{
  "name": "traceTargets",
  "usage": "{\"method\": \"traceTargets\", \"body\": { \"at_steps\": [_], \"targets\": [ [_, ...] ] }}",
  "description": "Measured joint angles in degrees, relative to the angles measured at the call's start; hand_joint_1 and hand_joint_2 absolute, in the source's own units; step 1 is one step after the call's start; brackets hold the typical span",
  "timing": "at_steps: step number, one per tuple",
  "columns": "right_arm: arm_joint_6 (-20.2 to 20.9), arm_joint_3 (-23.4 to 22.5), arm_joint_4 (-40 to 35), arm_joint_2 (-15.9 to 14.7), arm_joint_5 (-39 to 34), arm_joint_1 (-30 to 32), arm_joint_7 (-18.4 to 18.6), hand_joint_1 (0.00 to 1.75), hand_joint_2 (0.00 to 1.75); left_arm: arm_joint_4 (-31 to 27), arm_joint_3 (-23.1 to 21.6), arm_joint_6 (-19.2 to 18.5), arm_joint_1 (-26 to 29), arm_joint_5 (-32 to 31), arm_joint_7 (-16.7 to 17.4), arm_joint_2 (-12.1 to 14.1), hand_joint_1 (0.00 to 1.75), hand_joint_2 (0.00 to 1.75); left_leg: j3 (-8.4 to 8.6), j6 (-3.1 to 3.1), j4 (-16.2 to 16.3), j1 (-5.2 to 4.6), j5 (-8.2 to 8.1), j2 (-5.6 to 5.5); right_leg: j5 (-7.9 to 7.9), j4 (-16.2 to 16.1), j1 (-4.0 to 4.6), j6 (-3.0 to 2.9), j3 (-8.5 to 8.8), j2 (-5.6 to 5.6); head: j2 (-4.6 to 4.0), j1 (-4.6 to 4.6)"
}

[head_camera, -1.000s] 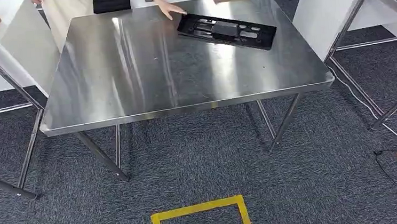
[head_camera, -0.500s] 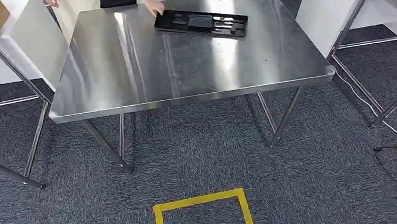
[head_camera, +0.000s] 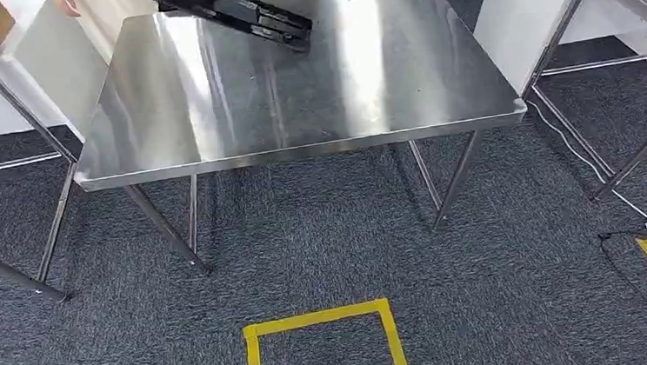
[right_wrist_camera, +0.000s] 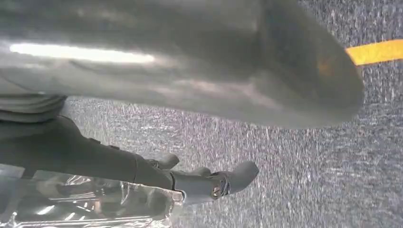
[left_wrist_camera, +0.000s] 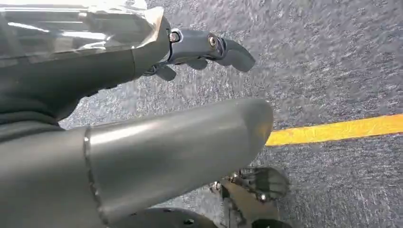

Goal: Take the parts from the cabinet and place them on the table.

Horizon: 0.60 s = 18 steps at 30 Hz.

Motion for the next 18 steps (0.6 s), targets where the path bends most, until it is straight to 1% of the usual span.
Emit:
{"method": "traceTargets", "body": {
  "at_steps": [1,2,3,4,5,6,7,8,9,10,11,12,13,14,15,16,18],
  "targets": [
    [0.09,0.00,0.04,0.02,-0.04,-0.02,0.00,0.00,0.00,0.00,0.00,0.00,0.01,-0.07,-0.07,-0.02,0.00,0.00,-0.29,0.07,0.07,-0.24,0.07,-0.09,0.29,-0.01,-0.44,0.44,-0.21,-0.10,0.00,-0.11],
    [0.11,0.02,0.02,-0.02,-0.24,-0.07,0.00,0.00,0.00,0.02,0.00,-0.04,0.09,-0.33,-0.04,-0.04,0.00,0.00,-0.40,0.24,0.05,-0.42,0.25,-0.06,0.50,-0.11,-0.61,0.76,-0.26,-0.12,0.00,-0.07],
    [0.09,0.02,0.02,0.11,-0.41,-0.11,0.00,0.00,0.00,0.02,0.00,-0.09,0.11,-0.50,0.00,-0.02,0.00,0.00,-0.52,0.50,-0.40,-0.48,0.84,-0.06,0.86,-0.25,-0.47,1.29,-0.33,-0.11,0.00,-0.09],
    [0.04,0.02,0.02,-0.02,-0.55,-0.07,0.00,0.00,0.00,0.02,0.00,-0.18,0.10,-0.66,0.00,-0.11,0.00,0.00,-0.31,0.51,-1.54,0.37,1.83,0.32,0.36,0.58,-0.19,1.39,-0.79,-0.14,0.00,0.04],
    [0.04,0.02,0.02,-0.06,-0.61,-0.01,0.00,0.00,0.00,0.02,-0.02,-0.17,-0.04,-0.77,0.00,-0.15,0.00,0.00,-0.68,0.69,-1.71,0.08,2.26,0.32,-1.38,2.39,-0.26,1.13,-2.02,0.00,0.00,0.02],
    [0.04,0.02,0.04,0.05,-0.68,0.00,-0.02,0.00,0.00,0.02,-0.02,-0.20,-0.10,-0.79,0.00,-0.15,0.00,0.00,-1.25,0.99,-1.68,0.08,2.60,0.40,-3.73,6.04,-0.43,0.69,-3.61,0.04,0.00,0.55],
    [0.04,0.02,0.04,0.04,-0.70,0.00,0.00,0.00,0.00,0.02,0.00,-0.39,-0.08,-0.77,-0.04,-0.17,0.00,0.00,-1.74,0.89,-1.63,0.00,2.92,0.48,-5.95,10.42,-0.57,0.48,-5.34,0.04,0.00,0.79],
    [0.04,0.02,0.04,-0.02,-0.79,0.04,-0.02,0.00,0.00,0.02,0.00,-0.50,-0.04,-0.77,-0.15,-0.26,0.00,0.00,-2.27,0.84,-1.58,-0.06,3.26,0.59,-7.81,14.72,-0.72,0.53,-6.91,0.04,0.00,0.76],
    [0.02,0.02,0.04,-0.06,-0.92,0.12,-0.02,0.00,0.00,0.02,0.00,-0.55,-0.04,-0.74,-0.20,-0.26,0.00,0.00,-2.78,0.75,-1.47,-0.05,3.61,0.67,-8.51,17.05,-0.84,0.97,-7.48,0.04,0.00,0.87],
    [-0.02,0.02,0.04,-0.13,-1.05,0.14,-0.02,0.00,0.00,0.02,-0.02,-0.61,-0.05,-0.79,-0.22,-0.28,0.00,0.00,-3.24,0.57,-1.34,0.04,3.86,0.71,-8.19,16.43,-0.96,1.52,-6.61,0.03,0.00,1.03],
    [-0.11,0.02,0.04,-0.26,-1.18,0.10,-0.02,0.00,0.00,0.02,-0.02,-0.70,-0.05,-0.92,-0.22,-0.33,0.00,0.00,-3.72,0.36,-1.07,0.13,4.08,0.72,-6.88,12.85,-1.21,2.38,-4.09,0.02,0.00,1.07],
    [-0.17,0.02,0.04,-0.35,-1.25,0.09,-0.02,0.00,0.00,0.02,-0.04,-0.70,-0.05,-0.96,-0.22,-0.46,0.00,0.00,-4.16,0.16,-0.68,0.27,4.20,0.71,-5.25,7.73,-1.48,3.15,-0.91,0.00,0.00,1.07],
    [-0.20,0.02,0.04,-0.39,-1.20,0.03,-0.02,0.00,0.00,0.02,-0.04,-0.79,-0.09,-0.96,-0.28,-0.48,0.00,0.00,-4.64,-0.04,-0.08,0.38,4.26,0.72,-3.70,1.98,-1.83,3.83,2.67,-0.01,0.00,1.18],
    [-0.20,0.02,0.04,-0.35,-1.18,-0.13,-0.02,0.00,0.00,0.00,-0.02,-0.85,-0.13,-0.94,-0.33,-0.44,0.00,0.00,-5.08,-0.53,0.48,0.18,4.30,0.74,-4.68,-0.20,-1.79,3.38,3.43,0.07,0.00,1.22],
    [-0.24,0.02,0.04,-0.17,-1.16,-0.11,-0.04,0.00,0.00,0.00,-0.02,-0.85,-0.22,-0.94,-0.44,-0.39,0.00,0.00,-5.29,-0.88,0.86,-0.03,4.25,0.70,-3.85,-0.43,-1.22,2.59,2.96,0.45,0.00,1.33],
    [-0.28,0.02,0.07,-0.07,-1.16,-0.09,-0.04,0.00,0.00,0.00,-0.02,-0.87,-0.22,-0.94,-0.55,-0.37,0.00,0.00,-5.32,-1.22,0.67,-0.12,4.51,0.64,-3.77,-0.07,-1.14,1.98,2.82,0.45,0.00,1.25],
    [-0.31,0.02,0.07,-0.04,-1.14,0.01,-0.17,0.00,0.00,0.02,-0.02,-0.88,-0.17,-0.94,-0.57,-0.37,0.00,0.00,-5.39,-1.68,0.56,0.13,5.04,0.54,-3.35,0.05,-1.13,1.21,2.62,0.41,0.00,1.31]
  ]
}}
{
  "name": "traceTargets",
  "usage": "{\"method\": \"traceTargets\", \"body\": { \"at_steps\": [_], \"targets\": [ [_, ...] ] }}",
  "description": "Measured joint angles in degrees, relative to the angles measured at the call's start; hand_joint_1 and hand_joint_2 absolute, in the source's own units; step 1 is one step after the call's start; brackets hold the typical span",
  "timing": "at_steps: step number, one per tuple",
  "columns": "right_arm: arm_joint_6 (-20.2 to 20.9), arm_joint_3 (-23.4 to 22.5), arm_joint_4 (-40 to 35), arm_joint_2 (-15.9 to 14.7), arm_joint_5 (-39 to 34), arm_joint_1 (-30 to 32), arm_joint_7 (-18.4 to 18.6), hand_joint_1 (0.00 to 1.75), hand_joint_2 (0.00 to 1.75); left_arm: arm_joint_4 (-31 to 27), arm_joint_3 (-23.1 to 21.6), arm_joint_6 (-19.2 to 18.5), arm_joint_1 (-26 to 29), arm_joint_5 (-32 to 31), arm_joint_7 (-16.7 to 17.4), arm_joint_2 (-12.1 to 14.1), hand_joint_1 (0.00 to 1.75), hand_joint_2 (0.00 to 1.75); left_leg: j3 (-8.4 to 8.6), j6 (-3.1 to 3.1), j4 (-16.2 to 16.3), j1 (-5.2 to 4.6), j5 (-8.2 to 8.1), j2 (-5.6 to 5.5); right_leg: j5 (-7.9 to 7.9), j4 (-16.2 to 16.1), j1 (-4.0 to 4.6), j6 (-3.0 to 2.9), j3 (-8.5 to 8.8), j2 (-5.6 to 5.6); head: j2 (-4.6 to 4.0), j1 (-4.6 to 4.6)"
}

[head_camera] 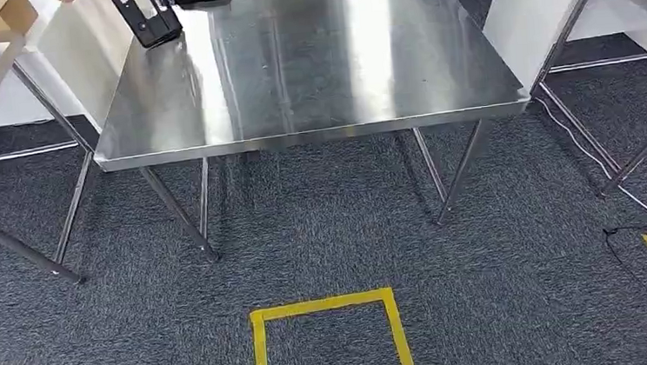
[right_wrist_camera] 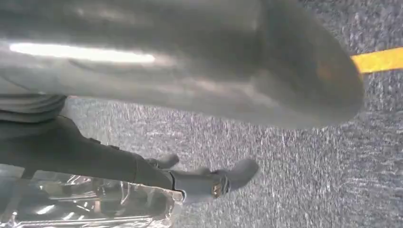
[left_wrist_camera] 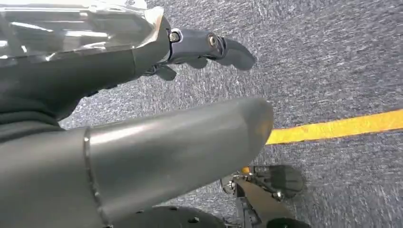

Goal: Take the parts from the cabinet and place them on the table.

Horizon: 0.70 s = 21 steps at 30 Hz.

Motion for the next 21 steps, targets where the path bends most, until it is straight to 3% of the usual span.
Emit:
{"method": "traceTargets", "body": {
  "at_steps": [1,2,3,5,6,7,8,10,11,12,15,16,17,18,19,21],
  "targets": [
    [0.00,0.00,0.00,0.07,0.02,-0.04,0.00,0.00,0.00,0.00,0.00,0.02,0.02,0.00,0.00,0.09,0.00,0.00,-0.25,-0.27,0.27,0.30,0.03,-0.13,0.48,-0.20,-0.54,-0.73,-0.23,-0.06,0.00,-0.02],
    [0.00,0.00,-0.02,0.16,0.13,-0.09,0.00,0.00,0.00,0.00,0.00,0.02,0.04,0.02,0.00,0.20,0.00,0.00,-0.93,-0.57,1.54,0.42,-1.83,-0.19,0.83,-0.18,-0.45,-1.24,-0.35,-0.20,0.00,-0.02],
    [-0.02,0.00,-0.02,0.15,0.13,-0.10,0.04,0.00,0.00,0.00,0.00,0.02,0.04,0.02,-0.02,0.20,0.00,0.00,-2.30,-0.83,5.05,0.42,-5.08,-0.27,1.19,-0.15,-0.39,-1.77,-0.54,-0.23,0.00,-0.28],
    [-0.02,0.00,-0.02,0.17,0.20,-0.02,0.17,0.00,0.00,0.00,0.00,0.02,0.05,0.00,-0.02,0.24,0.00,0.00,-5.68,-1.16,14.08,0.43,-10.10,-0.40,1.80,-0.04,-0.19,-1.92,-1.42,-0.31,0.00,-0.33],
    [-0.02,0.00,-0.02,0.18,0.18,0.03,0.17,0.00,0.00,0.00,0.00,0.02,0.08,0.00,-0.02,0.26,0.00,0.00,-6.73,-1.16,17.44,0.43,-11.31,-0.42,2.12,-0.03,-0.05,-1.96,-1.86,-0.36,0.00,-0.31],
    [-0.02,0.00,-0.02,0.20,0.20,0.04,0.17,0.00,0.00,0.00,0.00,0.02,0.11,0.00,-0.02,0.26,0.00,0.00,-6.44,-1.04,17.91,0.42,-11.10,-0.43,2.30,-0.03,0.04,-1.81,-2.16,-0.35,0.00,-0.29],
    [-0.02,0.00,-0.02,0.20,0.18,0.03,0.17,0.00,0.00,0.00,0.00,0.02,0.11,0.02,-0.02,0.29,0.00,0.00,-4.72,-0.74,15.67,0.41,-9.70,-0.43,2.49,-0.03,0.12,-1.81,-2.37,-0.34,0.00,-0.35],
    [-0.02,0.00,-0.02,0.20,0.18,0.01,0.26,0.00,0.00,0.00,0.00,0.00,0.06,0.00,-0.02,0.31,0.00,0.00,1.92,0.21,5.39,0.26,-5.42,-0.52,2.81,-0.04,0.30,-1.67,-2.41,-0.30,0.00,-0.33],
    [-0.02,0.00,0.00,0.26,0.18,-0.02,0.33,0.00,0.00,-0.02,0.00,0.00,-0.02,0.00,-0.02,0.37,0.00,0.00,4.85,0.98,0.59,0.05,-4.64,-0.77,2.92,-0.05,0.25,-1.51,-2.36,-0.30,0.00,-0.33],
    [-0.02,0.00,0.00,0.46,0.18,-0.03,0.33,0.00,0.00,-0.02,0.00,0.00,-0.20,0.00,0.00,0.50,0.00,0.00,5.28,1.11,-0.65,-0.13,-5.25,-0.67,3.11,0.11,0.83,-1.16,-2.65,-0.34,0.00,-0.20],
    [-0.02,0.00,0.00,0.57,0.20,-0.13,0.33,0.00,0.00,-0.02,0.00,-0.09,-0.09,0.00,0.04,0.53,0.00,0.00,4.62,1.67,-0.57,-0.66,-4.70,-0.71,3.87,-0.28,0.31,-0.04,-2.97,-0.42,0.00,-0.24],
    [-0.02,0.00,0.00,0.61,0.20,-0.07,0.33,0.00,0.00,-0.02,0.00,-0.09,-0.10,0.00,0.04,0.53,0.00,0.00,4.59,2.00,-1.55,-0.54,-3.83,-0.65,4.18,-0.42,0.97,0.48,-3.13,-0.38,0.00,-0.20],
    [-0.02,0.00,0.00,0.46,0.20,-0.05,0.33,0.00,0.00,0.00,0.00,-0.13,-0.16,0.00,0.04,0.44,0.00,0.00,4.69,2.01,-2.32,-0.14,-2.99,-0.13,3.24,0.75,0.58,0.32,-3.94,-0.44,0.00,-0.20],
    [-0.02,0.00,0.00,0.55,0.20,-0.04,0.33,0.00,0.00,-0.02,0.00,-0.15,-0.20,0.02,0.04,0.46,0.00,0.00,4.36,2.61,-2.50,-0.09,-2.55,-0.26,1.34,3.02,0.82,-0.22,-5.07,-0.36,0.00,-0.07],
    [-0.02,0.00,0.00,0.59,0.20,-0.03,0.33,0.00,0.00,-0.02,0.00,-0.19,-0.25,0.02,0.04,0.53,0.00,0.00,3.81,2.65,-2.49,-0.11,-2.21,-0.16,-1.30,7.52,0.67,-0.65,-7.06,-0.34,0.00,0.33],
    [0.04,0.00,0.00,0.53,0.26,0.01,0.24,0.00,0.00,-0.02,0.00,-0.24,-0.13,0.13,0.04,0.46,0.00,0.00,2.90,2.64,-2.43,-0.22,-1.63,0.02,-4.95,16.02,0.49,-0.70,-10.38,-0.35,0.00,0.44]
  ]
}}
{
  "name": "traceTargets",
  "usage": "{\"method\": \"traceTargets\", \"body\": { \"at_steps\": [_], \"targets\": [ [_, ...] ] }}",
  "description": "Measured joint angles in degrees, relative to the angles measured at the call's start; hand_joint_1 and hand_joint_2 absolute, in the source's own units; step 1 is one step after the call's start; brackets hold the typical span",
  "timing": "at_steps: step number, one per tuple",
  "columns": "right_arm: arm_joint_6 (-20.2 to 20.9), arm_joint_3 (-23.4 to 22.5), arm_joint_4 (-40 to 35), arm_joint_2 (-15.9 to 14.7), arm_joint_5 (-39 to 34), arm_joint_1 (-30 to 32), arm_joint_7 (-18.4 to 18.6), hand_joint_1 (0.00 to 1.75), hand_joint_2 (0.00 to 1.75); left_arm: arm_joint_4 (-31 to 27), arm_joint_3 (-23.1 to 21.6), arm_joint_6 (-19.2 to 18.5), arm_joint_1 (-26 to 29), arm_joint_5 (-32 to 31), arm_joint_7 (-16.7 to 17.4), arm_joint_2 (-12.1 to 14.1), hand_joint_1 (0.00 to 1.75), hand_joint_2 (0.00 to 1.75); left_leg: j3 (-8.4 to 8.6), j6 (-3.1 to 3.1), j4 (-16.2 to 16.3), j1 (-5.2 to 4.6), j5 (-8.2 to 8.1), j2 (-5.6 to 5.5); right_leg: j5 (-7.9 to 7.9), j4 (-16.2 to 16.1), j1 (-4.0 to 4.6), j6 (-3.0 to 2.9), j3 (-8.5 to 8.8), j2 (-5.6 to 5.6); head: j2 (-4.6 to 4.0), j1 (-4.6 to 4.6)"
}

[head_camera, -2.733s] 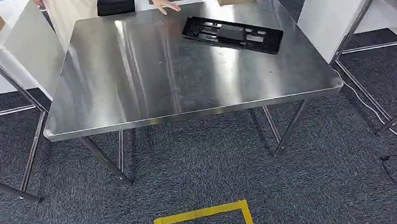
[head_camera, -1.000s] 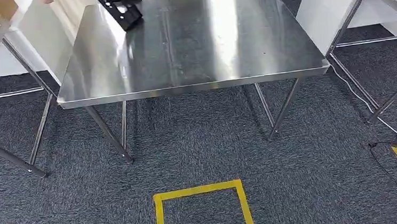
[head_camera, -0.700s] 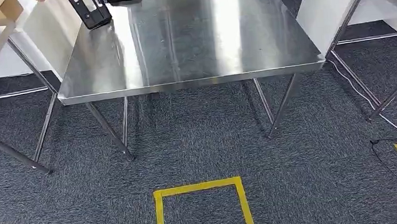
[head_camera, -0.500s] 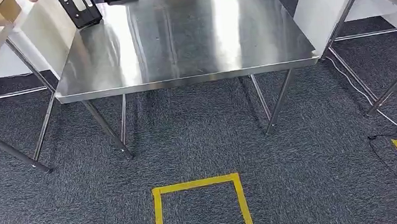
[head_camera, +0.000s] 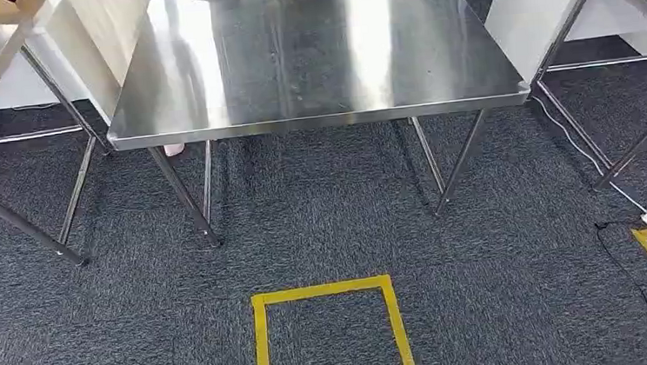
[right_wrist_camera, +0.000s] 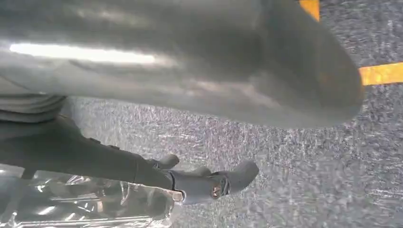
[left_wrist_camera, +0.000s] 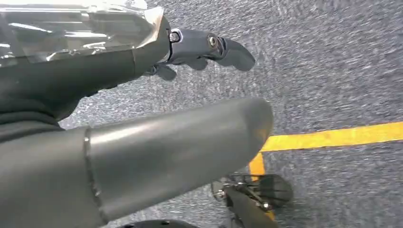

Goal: Take the parts from the cabinet and place them on the table.

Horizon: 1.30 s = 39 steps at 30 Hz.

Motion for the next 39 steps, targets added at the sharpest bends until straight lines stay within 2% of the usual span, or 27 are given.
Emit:
{"method": "traceTargets", "body": {
  "at_steps": [1,2,5,6,7,9,11,12,14,15,16,18,20,21,22,24,25,26,27,29,31,33,35,36,37,38,39],
  "targets": [
    [0.04,0.00,0.00,0.02,0.02,0.10,-0.18,0.00,0.00,0.00,0.00,0.00,0.07,0.20,0.00,0.02,0.00,0.00,-0.48,-0.12,0.06,0.00,0.35,0.05,-0.55,2.08,-0.01,0.51,-0.37,0.00,0.00,0.13],
    [0.09,0.00,0.00,-0.02,0.11,0.13,-0.39,0.00,0.00,0.00,0.02,0.02,0.09,0.46,0.00,0.02,0.00,0.00,-0.81,-0.25,0.08,0.01,0.62,0.07,-0.03,0.75,-0.11,1.08,0.82,-0.01,0.00,0.20],
    [0.11,0.15,0.00,-0.17,0.26,-0.02,-0.61,0.00,0.00,0.00,0.07,0.11,0.14,0.90,0.00,-0.11,0.00,0.00,-1.64,-0.80,0.89,0.15,1.02,0.07,4.49,-14.76,-0.70,2.86,10.57,-0.07,0.00,0.31],
    [0.28,0.37,0.00,-0.11,0.44,-0.21,-0.61,0.00,0.00,0.00,0.07,0.20,0.12,0.92,-0.04,-0.07,0.00,0.00,-2.15,-1.28,1.79,-0.39,0.78,0.08,4.31,-17.61,-0.57,2.46,11.48,-0.07,0.00,0.57],
    [0.46,0.55,0.00,-0.15,0.53,-0.25,-0.61,0.00,0.00,0.00,0.13,0.33,0.11,0.98,-0.11,-0.11,0.00,0.00,-2.28,-1.53,1.93,-0.38,0.82,0.08,4.76,-17.19,-0.27,1.55,11.14,0.22,0.00,0.41],
    [0.46,0.59,0.00,-0.15,0.63,-0.04,-0.61,0.00,0.00,0.00,0.26,0.44,0.17,0.98,-0.13,-0.11,0.00,0.00,-2.25,-2.11,1.82,-0.22,1.24,0.01,4.93,-16.87,-0.04,0.87,10.99,0.19,0.00,0.33],
    [0.48,0.63,0.00,-0.09,0.68,-0.06,-0.59,0.00,0.00,0.00,0.31,0.46,0.26,0.98,-0.13,-0.09,0.00,0.00,-2.71,-2.70,2.43,0.22,0.87,-0.19,5.68,-17.12,-0.97,-0.22,10.85,-0.01,0.00,0.39],
    [0.50,0.66,-0.02,-0.09,0.68,-0.14,-0.59,0.00,0.00,0.00,0.31,0.48,0.29,0.98,-0.13,-0.09,0.00,0.00,-3.62,-3.05,4.58,0.24,-1.75,-0.31,6.06,-17.12,-0.90,-0.88,10.40,-0.01,0.00,0.26],
    [0.50,0.77,0.00,-0.15,0.70,-0.13,-0.59,0.00,0.00,0.00,0.33,0.50,0.30,0.98,-0.13,-0.11,0.00,0.00,-6.84,-3.66,12.86,0.43,-7.46,-0.52,6.53,-17.08,-0.77,-1.35,9.92,-0.09,0.00,0.09],
    [0.50,0.81,0.00,-0.15,0.70,-0.05,-0.59,0.00,0.00,0.00,0.33,0.50,0.34,0.98,-0.13,-0.11,0.00,0.00,-8.34,-3.90,17.19,0.58,-9.42,-0.52,6.90,-16.98,-0.69,-1.36,9.47,-0.12,0.00,0.04],
    [0.50,0.83,0.00,-0.15,0.68,0.03,-0.59,0.00,0.00,0.00,0.35,0.50,0.36,0.98,-0.13,-0.11,0.00,0.00,-8.80,-3.99,19.29,0.69,-9.91,-0.50,7.11,-16.95,-0.62,-1.22,9.12,-0.12,0.00,0.07],
    [0.50,0.83,0.00,-0.11,0.63,0.07,-0.59,0.00,0.00,0.00,0.33,0.50,0.37,0.98,-0.13,-0.11,0.00,0.00,-6.22,-3.82,16.09,0.76,-7.54,-0.49,7.40,-16.94,-0.61,-1.13,8.81,-0.11,0.00,0.04],
    [0.50,0.87,0.00,-0.02,0.61,-0.02,-0.61,0.00,0.00,0.00,0.35,0.52,0.32,0.98,-0.13,-0.09,0.00,0.00,0.28,-3.13,5.58,0.70,-3.05,-0.59,7.62,-16.95,-0.60,-0.79,8.86,-0.03,0.00,0.00],
    [0.50,0.92,0.00,0.09,0.63,-0.05,-0.66,0.00,0.00,0.00,0.37,0.59,0.23,1.05,-0.13,-0.07,0.00,0.00,2.22,-2.51,1.93,0.57,-3.06,-0.85,7.72,-16.95,-0.58,-0.61,8.84,-0.04,0.00,0.04],
    [0.50,0.92,0.00,0.13,0.70,-0.12,-0.68,0.00,0.00,0.00,0.48,0.63,0.15,1.09,-0.13,0.02,0.00,0.00,2.57,-2.40,0.94,0.30,-3.21,-0.74,7.84,-16.76,0.08,-0.37,8.51,-0.07,0.00,0.15],
    [0.50,0.94,0.00,0.13,0.70,-0.33,-0.68,0.00,0.00,0.00,0.74,0.63,0.19,1.14,-0.13,0.04,0.00,0.00,1.98,-2.13,1.25,-0.04,-3.04,-0.74,8.32,-16.86,-0.27,0.36,8.10,-0.15,0.00,0.11],
    [0.50,0.94,0.00,0.15,0.70,-0.35,-0.68,0.00,0.00,0.00,0.90,0.63,0.26,1.16,-0.07,0.07,0.00,0.00,1.90,-1.72,1.03,-0.16,-2.74,-0.75,8.62,-17.10,-0.30,0.82,8.11,-0.14,0.00,0.09],
    [0.50,0.96,-0.02,0.13,0.70,-0.33,-0.68,0.00,0.00,0.00,0.92,0.66,0.26,1.16,-0.07,0.00,0.00,0.00,2.10,-1.02,-0.08,0.59,-1.84,-0.57,8.44,-16.73,0.28,1.10,7.92,-0.14,0.00,0.18],
    [0.50,0.96,-0.02,-0.02,0.70,-0.29,-0.68,0.00,0.00,0.00,0.92,0.66,0.20,1.14,-0.07,-0.07,0.00,0.00,1.99,-0.74,-0.33,0.32,-1.42,-0.35,7.04,-15.06,-0.08,0.89,6.84,-0.07,0.00,0.15],
    [0.50,0.96,0.00,0.02,0.70,-0.32,-0.66,0.00,0.00,0.00,0.94,0.61,0.11,1.14,-0.07,-0.07,0.00,0.00,1.18,-0.20,-0.32,0.24,-0.88,-0.17,2.32,-6.63,-0.14,-0.09,3.01,-0.04,0.00,0.72],
    [0.50,0.96,0.00,0.02,0.70,-0.26,-0.68,0.00,0.00,0.00,0.96,0.61,0.16,1.14,-0.07,-0.09,0.00,0.00,0.43,-0.20,-0.24,0.15,-0.40,0.00,-0.59,1.19,-0.26,0.08,-0.09,-0.05,0.00,0.79],
    [0.50,0.96,-0.02,-0.04,0.68,-0.22,-0.66,0.00,0.00,0.00,1.01,0.61,0.18,1.14,-0.07,-0.11,0.00,0.00,-0.04,-0.45,-0.20,0.16,-0.01,0.01,0.43,-0.70,-0.41,1.14,1.80,-0.06,0.00,0.83],
    [0.50,0.96,-0.02,-0.15,0.66,-0.32,-0.68,0.00,0.00,0.00,1.01,0.61,0.17,1.14,-0.07,-0.20,0.00,0.00,-0.46,-0.81,0.30,0.29,0.21,-0.01,4.03,-11.73,-0.89,2.47,8.58,-0.10,0.00,0.87],
    [0.50,0.96,-0.02,-0.13,0.66,-0.42,-0.68,0.00,0.00,0.00,1.01,0.61,0.14,1.11,-0.07,-0.17,0.00,0.00,-0.81,-1.12,0.94,0.20,0.13,0.00,4.87,-16.32,-1.14,2.64,11.37,-0.12,0.00,0.96],
    [0.50,0.96,-0.02,-0.02,0.66,-0.62,-0.68,0.00,0.00,0.00,1.01,0.61,0.10,1.05,-0.07,-0.11,0.00,0.00,-1.34,-1.59,1.85,-0.34,-0.14,-0.05,4.69,-17.27,-0.54,1.94,11.26,0.07,0.00,1.09],
    [0.50,0.96,0.00,0.00,0.66,-0.53,-0.68,0.00,0.00,0.00,1.01,0.59,0.05,1.00,-0.07,-0.11,0.00,0.00,-1.43,-1.74,1.83,-0.34,-0.04,-0.04,4.86,-17.02,-0.66,1.34,10.87,0.26,0.00,0.66],
    [0.50,0.96,-0.02,0.00,0.66,-0.36,-0.68,0.00,0.00,0.00,1.01,0.59,0.06,0.96,-0.07,-0.11,0.00,0.00,-1.47,-1.97,1.80,-0.29,0.13,-0.09,4.96,-16.90,-0.48,1.13,10.76,0.27,0.00,0.61]
  ]
}}
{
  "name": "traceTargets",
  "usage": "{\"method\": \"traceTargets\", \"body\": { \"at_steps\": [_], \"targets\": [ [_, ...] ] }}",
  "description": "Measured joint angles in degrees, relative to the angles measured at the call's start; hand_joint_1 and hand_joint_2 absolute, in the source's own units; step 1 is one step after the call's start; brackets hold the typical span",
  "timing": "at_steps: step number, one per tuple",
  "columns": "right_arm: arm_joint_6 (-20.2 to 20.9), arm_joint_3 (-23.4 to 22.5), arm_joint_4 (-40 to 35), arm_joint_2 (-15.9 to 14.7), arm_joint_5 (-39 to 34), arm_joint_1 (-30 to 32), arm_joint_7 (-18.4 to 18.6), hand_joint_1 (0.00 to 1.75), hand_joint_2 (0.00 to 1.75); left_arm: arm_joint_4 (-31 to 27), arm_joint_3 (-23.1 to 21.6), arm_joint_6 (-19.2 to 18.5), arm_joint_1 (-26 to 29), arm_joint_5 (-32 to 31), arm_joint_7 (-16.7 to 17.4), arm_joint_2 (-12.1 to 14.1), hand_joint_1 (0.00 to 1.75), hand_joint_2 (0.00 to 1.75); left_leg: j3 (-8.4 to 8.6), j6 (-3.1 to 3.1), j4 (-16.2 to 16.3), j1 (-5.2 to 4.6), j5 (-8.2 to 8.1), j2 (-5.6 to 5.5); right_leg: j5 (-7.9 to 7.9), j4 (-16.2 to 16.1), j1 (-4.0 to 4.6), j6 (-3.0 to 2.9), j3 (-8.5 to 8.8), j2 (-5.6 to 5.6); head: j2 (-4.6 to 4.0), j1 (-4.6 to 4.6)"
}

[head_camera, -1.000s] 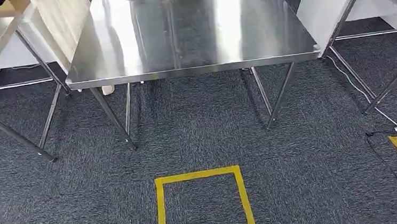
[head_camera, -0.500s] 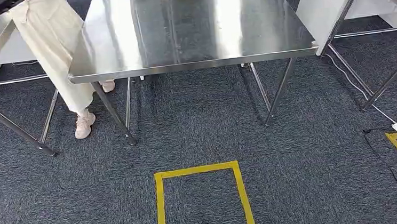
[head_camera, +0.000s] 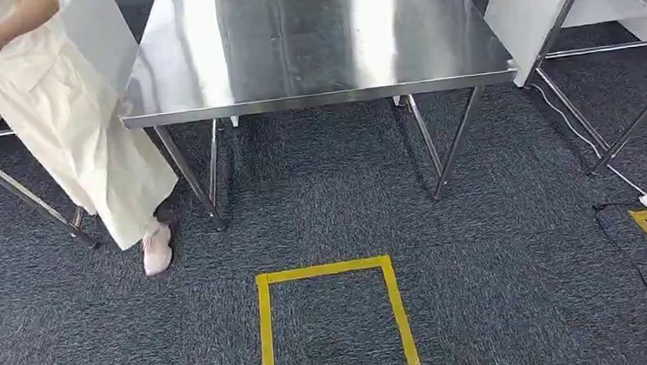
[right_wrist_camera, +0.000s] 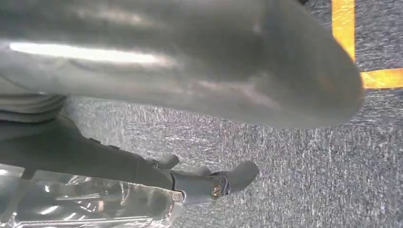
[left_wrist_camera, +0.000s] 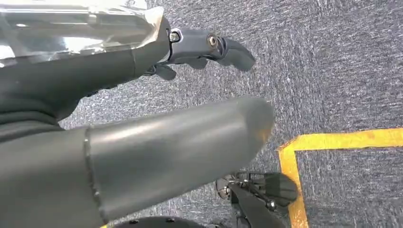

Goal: Take the parts from the cabinet and place them on the table.

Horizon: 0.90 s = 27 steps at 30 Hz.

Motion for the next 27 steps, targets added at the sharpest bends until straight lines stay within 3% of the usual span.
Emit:
{"method": "traceTargets", "body": {
  "at_steps": [1,2,3,4,6,7,8,9,10,12,13,16,17,18,19,21,22,23,24,25,27],
  "targets": [
    [-0.02,0.00,0.00,0.00,-0.15,0.07,0.02,0.00,0.00,0.00,0.00,-0.06,0.04,-0.09,0.00,0.00,0.00,0.00,-0.01,-0.37,-0.09,0.21,0.27,-0.01,0.15,0.15,0.16,-0.26,-0.10,-0.01,0.00,0.02],
    [-0.04,0.00,0.02,0.07,-0.24,0.05,0.02,0.00,0.00,0.00,0.00,-0.09,0.10,-0.24,0.00,0.04,0.00,0.00,-0.29,-0.63,0.17,0.41,0.29,-0.06,0.60,-0.07,-0.73,-0.96,-0.28,-0.05,0.00,0.04],
    [-0.11,0.00,0.00,0.09,-0.41,-0.04,0.02,0.00,0.00,0.00,0.00,-0.11,0.11,-0.35,0.00,0.11,0.00,0.00,-0.88,-0.97,1.24,0.59,-1.24,-0.20,0.91,-0.06,-0.62,-1.43,-0.03,-0.19,0.00,-0.02],
    [-0.26,0.00,0.00,0.07,-0.50,-0.04,0.04,0.00,0.00,0.00,0.00,-0.13,0.09,-0.42,0.00,0.11,0.00,0.00,-2.02,-1.23,3.97,0.68,-3.91,-0.28,1.24,-0.06,-0.62,-1.98,-0.45,-0.21,0.00,-0.33],
    [-0.44,0.00,0.00,0.09,-0.57,0.10,0.04,0.00,0.00,0.00,0.00,-0.15,0.10,-0.46,0.00,0.11,0.00,0.00,-5.84,-1.77,13.66,0.89,-9.29,-0.39,1.67,0.05,-0.42,-2.30,-1.26,-0.30,0.00,-0.35],
    [-0.44,0.00,0.00,0.09,-0.61,0.16,0.04,0.00,0.00,0.00,0.00,-0.17,0.14,-0.48,0.00,0.11,0.00,0.00,-7.22,-1.87,17.48,0.90,-10.65,-0.38,1.90,0.08,-0.34,-2.30,-1.60,-0.34,0.00,-0.39],
    [-0.44,0.00,0.00,0.09,-0.63,0.19,0.04,0.00,0.00,0.00,0.00,-0.17,0.19,-0.48,0.00,0.09,0.00,0.00,-7.28,-1.87,18.41,0.91,-10.52,-0.39,2.04,0.08,-0.30,-2.17,-1.78,-0.34,0.00,-0.39],
    [-0.44,0.00,0.00,0.11,-0.63,0.19,0.04,0.00,0.00,0.00,0.00,-0.17,0.20,-0.50,0.00,0.11,0.00,0.00,-5.90,-1.75,16.55,0.91,-9.14,-0.39,2.21,0.09,-0.28,-2.21,-1.91,-0.33,0.00,-0.46],
    [-0.44,0.00,0.00,0.13,-0.66,0.19,0.04,0.00,0.00,0.00,0.00,-0.17,0.19,-0.50,0.00,0.11,0.00,0.00,-3.79,-1.55,13.18,0.90,-7.33,-0.39,2.29,0.09,-0.28,-2.10,-1.92,-0.31,0.00,-0.48],
    [-0.44,0.00,0.00,0.17,-0.66,0.15,0.07,0.00,0.00,0.00,0.00,-0.24,0.10,-0.52,0.00,0.17,0.00,0.00,2.62,-0.63,2.36,0.81,-2.90,-0.54,2.45,0.08,-0.21,-1.84,-1.79,-0.21,0.00,-0.66],
    [-0.44,0.00,0.02,0.37,-0.66,0.12,0.09,0.00,0.00,0.00,0.00,-0.26,-0.06,-0.57,0.00,0.33,0.00,0.00,4.21,-0.26,-0.43,0.62,-3.61,-0.70,2.66,0.14,0.15,-1.45,-2.00,-0.26,0.00,-0.61],
    [-0.46,0.00,0.00,0.44,-0.66,0.00,0.09,0.00,0.00,0.00,0.00,-0.26,0.05,-0.55,0.02,0.39,0.00,0.00,3.40,0.26,-0.50,0.10,-3.10,-0.72,3.33,-0.02,-0.05,-0.44,-2.50,-0.28,0.00,-0.68],
    [-0.46,0.00,0.00,0.46,-0.66,0.07,0.09,0.00,0.00,0.00,0.00,-0.22,0.08,-0.48,0.00,0.39,0.00,0.00,3.33,0.80,-1.05,0.08,-2.55,-0.69,3.70,-0.37,0.22,0.11,-2.59,-0.26,0.00,-0.68],
    [-0.46,0.00,0.00,0.44,-0.66,0.06,0.09,0.00,0.00,0.00,0.00,-0.20,-0.01,-0.48,-0.02,0.37,0.00,0.00,3.47,1.25,-1.92,0.75,-1.66,-0.35,3.06,0.47,0.37,0.16,-2.93,-0.34,0.00,-0.55],
    [-0.46,0.00,0.00,0.33,-0.66,0.06,0.04,0.00,0.00,0.00,0.00,-0.17,-0.09,-0.44,-0.09,0.33,0.00,0.00,3.06,1.64,-2.13,0.56,-1.24,-0.36,1.15,2.48,0.37,-0.21,-4.21,-0.29,0.00,-0.55],
    [-0.44,0.02,0.02,0.37,-0.66,0.08,0.04,0.00,0.00,0.00,0.00,-0.17,-0.13,-0.41,-0.11,0.33,0.00,0.00,2.10,2.00,-2.09,0.40,-0.60,-0.11,-3.77,11.59,0.25,-0.84,-8.02,-0.28,0.00,-0.18],
    [-0.44,0.00,0.02,0.35,-0.66,0.12,0.04,0.00,0.00,0.00,0.00,-0.17,-0.11,-0.42,-0.11,0.31,0.00,0.00,1.62,2.00,-2.03,0.28,-0.30,-0.03,-5.38,15.72,0.24,-0.81,-9.57,-0.29,0.00,-0.20],
    [-0.44,0.02,0.02,0.35,-0.72,0.14,0.04,0.00,0.00,0.00,0.00,-0.20,-0.09,-0.42,-0.13,0.33,0.00,0.00,1.20,1.91,-1.98,0.25,-0.01,0.02,-5.99,17.85,0.24,-0.44,-10.09,-0.28,0.00,-0.09],
    [-0.44,0.02,0.02,0.33,-0.77,0.18,0.04,0.00,0.00,0.00,0.00,-0.22,-0.09,-0.44,-0.11,0.33,0.00,0.00,0.84,1.81,-1.96,0.25,0.28,0.04,-5.59,16.91,0.24,0.06,-9.10,-0.29,0.00,-0.13],
    [-0.44,0.00,0.02,0.26,-0.83,0.19,0.04,0.00,0.00,0.00,0.00,-0.30,-0.09,-0.52,-0.11,0.31,0.00,0.00,0.53,1.65,-1.86,0.26,0.51,0.03,-4.24,13.17,0.23,0.69,-6.56,-0.29,0.00,-0.07],
    [-0.44,0.00,0.00,0.15,-0.83,0.05,0.04,0.00,0.00,0.00,0.00,-0.35,-0.10,-0.61,-0.11,0.26,0.00,0.00,-0.15,1.28,-1.17,0.32,0.78,0.00,-0.73,1.18,0.04,1.62,0.71,-0.32,0.00,-0.11]
  ]
}}
